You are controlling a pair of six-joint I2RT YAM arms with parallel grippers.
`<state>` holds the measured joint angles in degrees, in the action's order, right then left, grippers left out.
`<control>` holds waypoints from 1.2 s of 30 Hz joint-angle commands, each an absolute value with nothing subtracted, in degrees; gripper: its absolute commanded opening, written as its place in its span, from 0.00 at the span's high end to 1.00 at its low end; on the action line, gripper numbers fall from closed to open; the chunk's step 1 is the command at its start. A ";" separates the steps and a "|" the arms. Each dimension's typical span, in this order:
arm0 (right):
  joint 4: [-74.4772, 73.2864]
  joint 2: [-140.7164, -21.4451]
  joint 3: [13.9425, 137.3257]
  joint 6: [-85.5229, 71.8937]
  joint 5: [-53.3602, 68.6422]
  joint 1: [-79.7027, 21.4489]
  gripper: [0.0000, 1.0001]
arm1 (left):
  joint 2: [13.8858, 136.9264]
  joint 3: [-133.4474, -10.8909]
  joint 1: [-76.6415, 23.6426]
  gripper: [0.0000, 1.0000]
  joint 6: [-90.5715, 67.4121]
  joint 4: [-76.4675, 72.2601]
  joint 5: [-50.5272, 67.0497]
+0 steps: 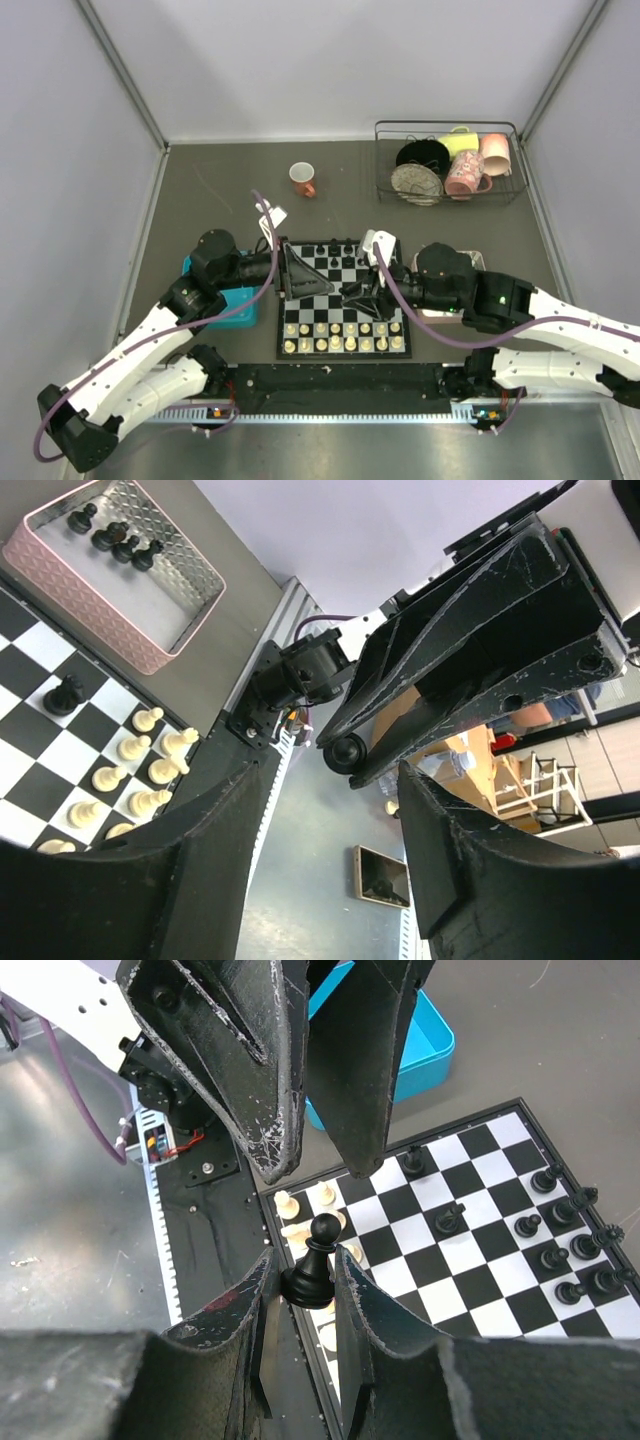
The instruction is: Set up the chess pieces on the board
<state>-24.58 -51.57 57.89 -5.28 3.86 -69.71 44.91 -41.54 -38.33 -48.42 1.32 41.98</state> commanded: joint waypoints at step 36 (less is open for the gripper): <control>-21.53 -51.94 60.82 -4.83 6.24 -70.84 0.91 | 50.19 -42.36 -42.54 0.63 -49.83 -6.94 43.50</control>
